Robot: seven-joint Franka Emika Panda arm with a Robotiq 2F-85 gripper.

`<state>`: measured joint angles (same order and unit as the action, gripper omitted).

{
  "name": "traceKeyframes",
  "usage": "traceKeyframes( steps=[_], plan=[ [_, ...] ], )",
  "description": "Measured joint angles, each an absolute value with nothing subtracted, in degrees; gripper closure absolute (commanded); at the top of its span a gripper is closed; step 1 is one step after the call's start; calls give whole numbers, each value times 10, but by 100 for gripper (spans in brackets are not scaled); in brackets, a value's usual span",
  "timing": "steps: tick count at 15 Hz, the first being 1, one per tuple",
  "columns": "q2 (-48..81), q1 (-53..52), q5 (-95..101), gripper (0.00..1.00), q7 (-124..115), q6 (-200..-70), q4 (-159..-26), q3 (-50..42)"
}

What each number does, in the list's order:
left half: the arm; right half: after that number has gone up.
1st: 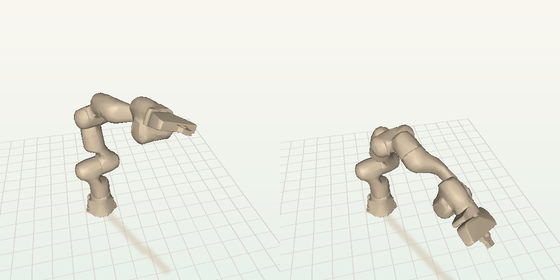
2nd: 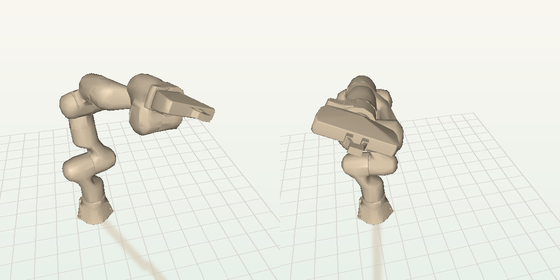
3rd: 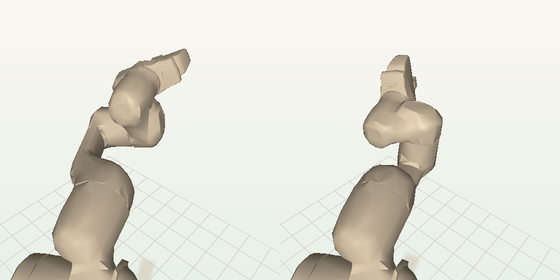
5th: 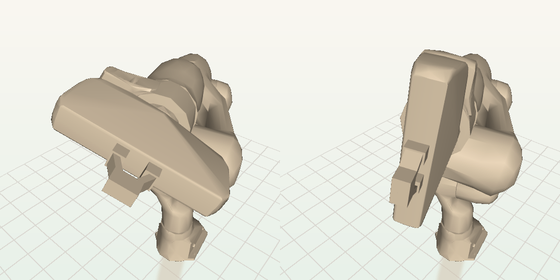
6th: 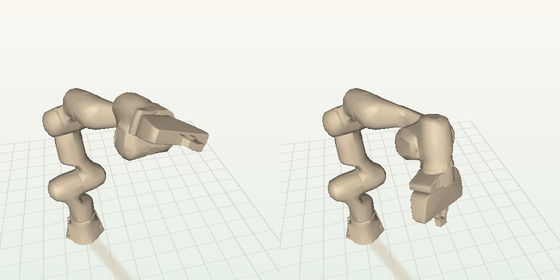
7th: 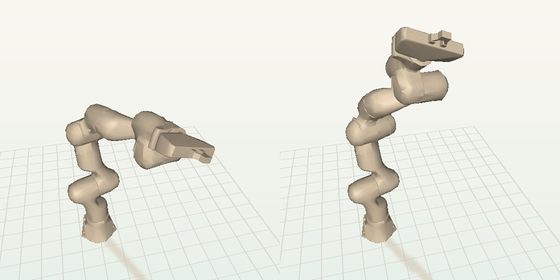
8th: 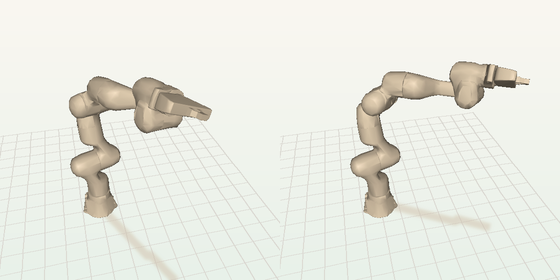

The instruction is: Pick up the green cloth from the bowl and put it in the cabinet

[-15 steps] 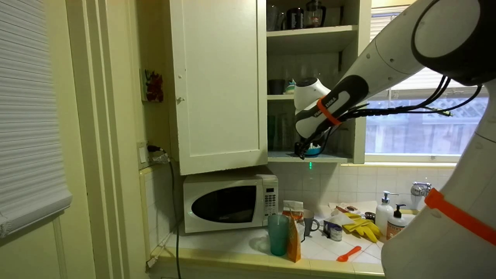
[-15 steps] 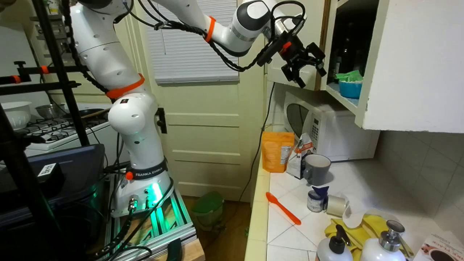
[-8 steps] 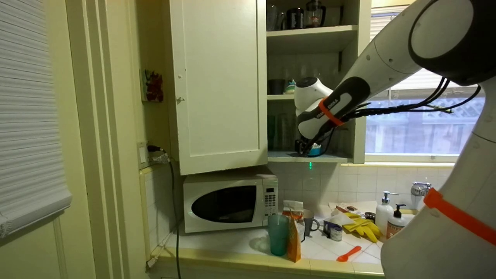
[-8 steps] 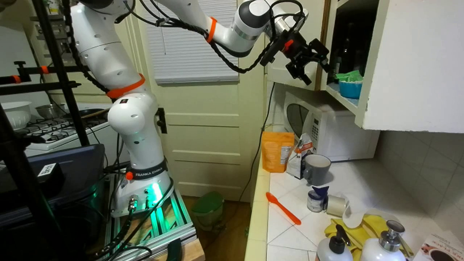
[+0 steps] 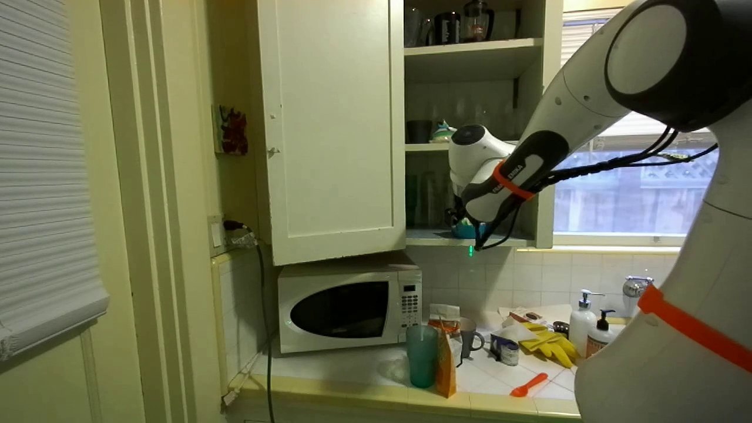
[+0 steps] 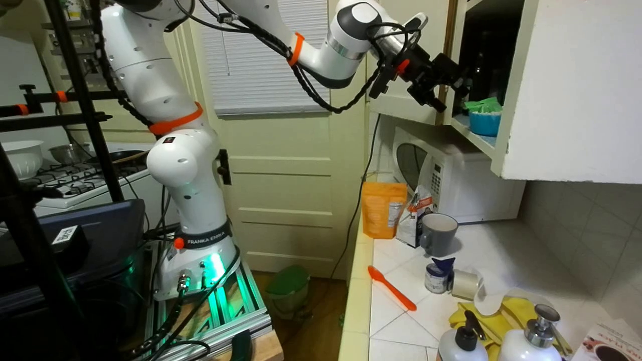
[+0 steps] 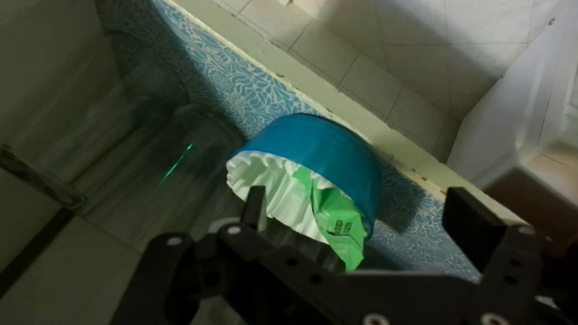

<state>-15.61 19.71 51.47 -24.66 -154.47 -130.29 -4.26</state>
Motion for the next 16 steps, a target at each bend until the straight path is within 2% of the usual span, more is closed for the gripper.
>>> traceKeyframes(
  steps=[10, 13, 15, 16],
  plan=[
    [-144, 232, 670, 0, -458, -1621, -1301, -28],
    [-138, 234, 698, 7, -499, -1635, -1298, -28],
    [-132, 235, 721, 32, -527, -1635, -1293, -28],
    [-129, 235, 732, 35, -540, -1635, -1292, -28]
  ],
)
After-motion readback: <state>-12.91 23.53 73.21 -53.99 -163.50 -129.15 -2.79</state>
